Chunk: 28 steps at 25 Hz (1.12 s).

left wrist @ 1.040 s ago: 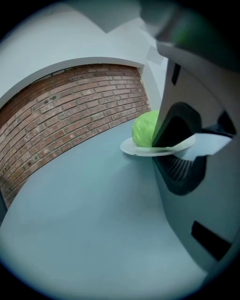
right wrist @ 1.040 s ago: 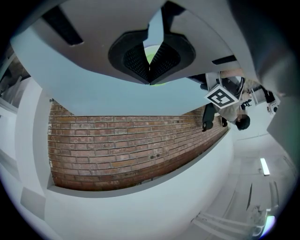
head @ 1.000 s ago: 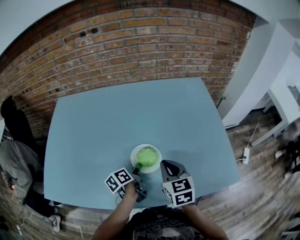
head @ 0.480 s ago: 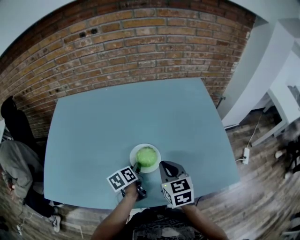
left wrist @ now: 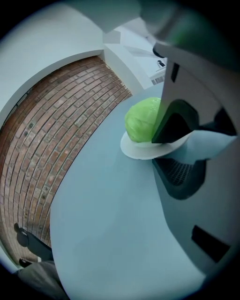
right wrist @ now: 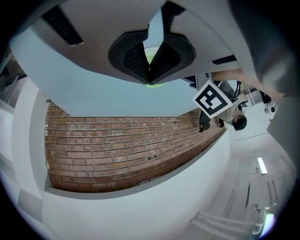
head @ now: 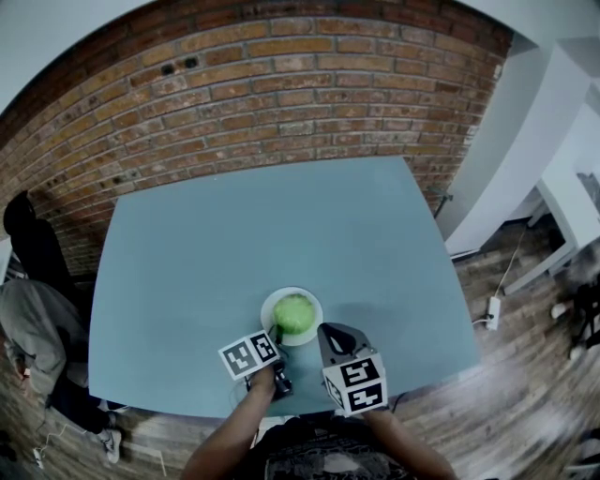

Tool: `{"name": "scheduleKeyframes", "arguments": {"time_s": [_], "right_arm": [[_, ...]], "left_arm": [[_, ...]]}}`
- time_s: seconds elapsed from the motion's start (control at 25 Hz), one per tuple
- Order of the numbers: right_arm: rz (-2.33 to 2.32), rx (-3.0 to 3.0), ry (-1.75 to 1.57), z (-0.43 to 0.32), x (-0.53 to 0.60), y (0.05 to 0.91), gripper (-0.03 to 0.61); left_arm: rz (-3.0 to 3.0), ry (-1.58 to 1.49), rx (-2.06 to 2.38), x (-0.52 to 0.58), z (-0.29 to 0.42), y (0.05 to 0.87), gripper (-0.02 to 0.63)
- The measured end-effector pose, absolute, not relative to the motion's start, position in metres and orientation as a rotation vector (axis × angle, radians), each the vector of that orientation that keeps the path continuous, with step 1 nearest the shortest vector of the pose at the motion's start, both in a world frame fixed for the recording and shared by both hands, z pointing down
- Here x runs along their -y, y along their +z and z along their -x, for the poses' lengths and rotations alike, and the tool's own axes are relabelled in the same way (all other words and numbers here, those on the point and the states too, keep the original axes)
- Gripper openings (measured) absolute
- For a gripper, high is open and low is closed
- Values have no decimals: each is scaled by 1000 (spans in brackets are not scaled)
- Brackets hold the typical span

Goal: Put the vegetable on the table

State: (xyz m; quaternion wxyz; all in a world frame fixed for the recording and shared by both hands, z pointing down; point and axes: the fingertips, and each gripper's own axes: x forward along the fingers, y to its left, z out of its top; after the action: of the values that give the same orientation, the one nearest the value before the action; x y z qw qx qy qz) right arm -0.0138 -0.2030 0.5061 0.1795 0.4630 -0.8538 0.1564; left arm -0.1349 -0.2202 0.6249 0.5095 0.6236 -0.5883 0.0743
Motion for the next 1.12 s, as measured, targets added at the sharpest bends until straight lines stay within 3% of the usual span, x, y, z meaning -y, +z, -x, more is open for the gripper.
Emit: {"name": "scheduleKeyframes", "arguments": {"time_s": [0.84, 1.12], "right_arm": [[-1313, 2420, 437, 14, 200, 502, 8], [-1320, 2433, 464, 15, 199, 502, 8]], "left_arm": [[-1562, 634, 1639, 228, 148, 623, 91], [-1605, 510, 1601, 227, 153, 614, 91]]}}
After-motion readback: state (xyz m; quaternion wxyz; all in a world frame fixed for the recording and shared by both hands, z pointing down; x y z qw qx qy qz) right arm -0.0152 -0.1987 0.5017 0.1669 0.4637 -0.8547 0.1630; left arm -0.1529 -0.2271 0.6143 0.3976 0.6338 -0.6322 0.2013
